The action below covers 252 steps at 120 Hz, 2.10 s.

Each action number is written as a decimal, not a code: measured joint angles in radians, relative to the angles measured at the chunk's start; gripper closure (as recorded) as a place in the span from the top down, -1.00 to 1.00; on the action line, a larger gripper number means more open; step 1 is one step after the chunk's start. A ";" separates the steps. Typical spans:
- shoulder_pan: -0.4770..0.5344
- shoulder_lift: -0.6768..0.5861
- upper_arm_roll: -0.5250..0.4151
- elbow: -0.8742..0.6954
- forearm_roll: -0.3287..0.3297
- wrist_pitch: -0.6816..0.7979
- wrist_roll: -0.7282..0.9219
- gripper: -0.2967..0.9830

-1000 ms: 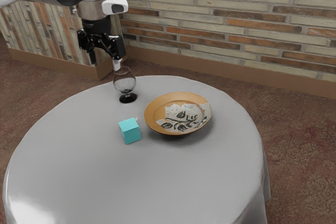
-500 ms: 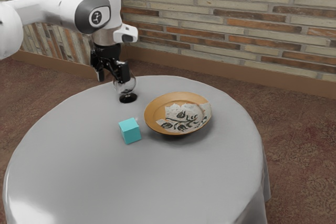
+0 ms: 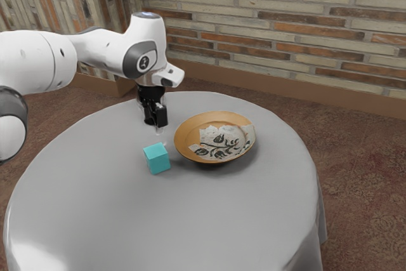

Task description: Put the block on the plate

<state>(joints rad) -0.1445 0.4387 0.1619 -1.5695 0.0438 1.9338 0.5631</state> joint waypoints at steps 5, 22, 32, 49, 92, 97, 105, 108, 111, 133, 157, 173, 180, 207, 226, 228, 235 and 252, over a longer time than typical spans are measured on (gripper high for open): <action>0.002 0.016 0.001 0.007 -0.002 0.012 0.025 0.54; 0.012 0.052 0.003 0.019 -0.013 0.043 0.100 0.54; 0.015 0.074 0.004 0.024 -0.020 0.058 0.136 0.54; 0.016 0.116 0.004 0.035 -0.036 0.083 0.188 0.54; 0.026 0.180 0.004 0.049 -0.068 0.112 0.275 0.54; 0.026 0.184 0.004 0.049 -0.073 0.113 0.282 0.54; 0.026 0.193 0.003 0.049 -0.079 0.115 0.292 0.54; 0.026 0.196 0.003 0.049 -0.081 0.116 0.296 0.54; 0.026 0.200 0.002 0.049 -0.082 0.118 0.299 0.54; 0.025 0.206 0.004 0.043 -0.097 0.123 0.321 0.54; 0.023 0.205 0.004 0.028 -0.110 0.125 0.338 0.54; 0.025 0.199 0.005 0.013 -0.113 0.125 0.347 0.54; 0.025 0.199 0.005 0.007 -0.114 0.125 0.350 0.54; 0.026 0.203 0.005 -0.002 -0.116 0.129 0.361 0.44; 0.026 0.209 0.009 -0.002 -0.116 0.132 0.364 0.26; 0.026 0.210 0.010 -0.002 -0.116 0.132 0.364 0.24; 0.027 0.212 0.011 -0.002 -0.116 0.133 0.365 0.20; 0.027 0.209 0.018 -0.003 -0.115 0.134 0.365 0.20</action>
<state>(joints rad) -0.1174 0.6481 0.1796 -1.5723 -0.0714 2.0678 0.9284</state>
